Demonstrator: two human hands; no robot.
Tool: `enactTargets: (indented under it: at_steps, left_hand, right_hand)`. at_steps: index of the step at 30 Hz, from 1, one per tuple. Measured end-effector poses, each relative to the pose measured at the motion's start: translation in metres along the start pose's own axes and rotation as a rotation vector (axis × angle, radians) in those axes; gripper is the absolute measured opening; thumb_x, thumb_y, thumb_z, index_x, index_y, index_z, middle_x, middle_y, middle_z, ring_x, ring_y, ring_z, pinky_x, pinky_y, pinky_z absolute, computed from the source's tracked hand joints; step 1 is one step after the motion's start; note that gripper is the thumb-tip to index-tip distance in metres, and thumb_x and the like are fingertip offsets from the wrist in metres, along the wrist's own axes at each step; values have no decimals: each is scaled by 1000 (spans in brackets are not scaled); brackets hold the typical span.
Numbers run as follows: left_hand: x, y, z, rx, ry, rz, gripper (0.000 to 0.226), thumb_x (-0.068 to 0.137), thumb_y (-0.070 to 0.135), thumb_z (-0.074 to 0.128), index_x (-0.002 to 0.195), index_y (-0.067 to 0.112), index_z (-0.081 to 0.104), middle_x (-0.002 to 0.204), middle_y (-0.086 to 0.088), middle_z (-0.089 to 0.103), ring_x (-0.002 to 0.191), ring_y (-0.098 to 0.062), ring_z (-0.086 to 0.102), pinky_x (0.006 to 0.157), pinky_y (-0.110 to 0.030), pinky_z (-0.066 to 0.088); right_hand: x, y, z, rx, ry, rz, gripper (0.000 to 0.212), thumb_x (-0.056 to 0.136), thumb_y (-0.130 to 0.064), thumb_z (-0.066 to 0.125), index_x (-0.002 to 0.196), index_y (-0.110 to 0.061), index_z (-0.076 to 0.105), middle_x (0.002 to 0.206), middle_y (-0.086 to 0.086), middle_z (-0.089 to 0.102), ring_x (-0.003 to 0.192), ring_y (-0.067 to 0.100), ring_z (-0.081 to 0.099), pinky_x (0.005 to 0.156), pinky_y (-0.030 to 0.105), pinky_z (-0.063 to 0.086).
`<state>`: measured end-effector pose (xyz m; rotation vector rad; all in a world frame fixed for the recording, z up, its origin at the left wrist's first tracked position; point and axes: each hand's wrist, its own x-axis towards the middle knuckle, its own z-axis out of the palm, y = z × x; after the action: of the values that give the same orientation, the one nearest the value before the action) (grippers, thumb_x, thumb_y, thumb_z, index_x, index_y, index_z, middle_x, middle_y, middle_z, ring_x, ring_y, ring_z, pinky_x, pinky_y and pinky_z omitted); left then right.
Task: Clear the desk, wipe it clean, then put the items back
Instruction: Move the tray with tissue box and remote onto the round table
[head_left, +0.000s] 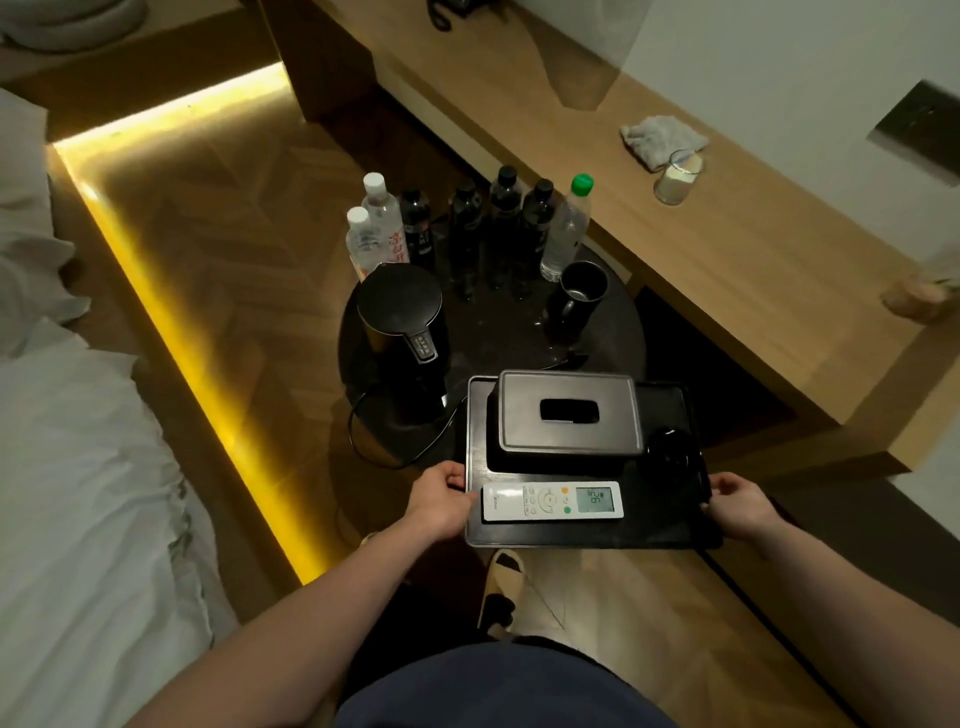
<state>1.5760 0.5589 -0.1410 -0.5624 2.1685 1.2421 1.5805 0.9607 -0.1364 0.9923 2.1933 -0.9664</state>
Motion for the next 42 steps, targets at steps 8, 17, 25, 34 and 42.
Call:
enactTargets:
  at_steps: [8,17,25,34,42]
  left_hand:
    - [43,8,2,89,30,-66,25,92,11,71,116,13,70,103,-5,73,101,-22,68,96,-32,52]
    - [87,19,-5,95,94,-130,47,96,11,64,143,13,59,132,-3,68,124,-22,61,112,-32,44]
    - [110,27,-12,75,74,-94,48,97,4,61,144,10,56,136,-11,64,125,-29,61,110,-37,48]
    - [115,21,-12,321,33,-20,49,96,19,58,145,20,50,156,-15,32,147,-33,20,123,-41,22]
    - [117,30,-11,320,18,-60,89,96,21,64,164,27,8,164,-15,19,151,-36,17,125,-43,18]
  right_hand:
    - [39,3,23,-4,13,56,12,95,-10,62,101,-19,63,100,13,69,93,35,69,83,57,61]
    - [57,-26,48,99,30,90,18,93,-4,60,99,-20,63,102,12,67,94,33,68,75,48,62]
    - [80,-45,67,198,105,138,11,90,-7,67,92,-18,67,98,11,68,95,35,67,81,57,62]
    - [106,-59,76,230,153,170,13,86,-13,74,91,-23,67,101,9,70,92,32,69,82,52,63]
    - [93,-83,75,184,184,60,50,93,-1,68,139,-17,56,124,13,64,112,34,65,94,47,59]
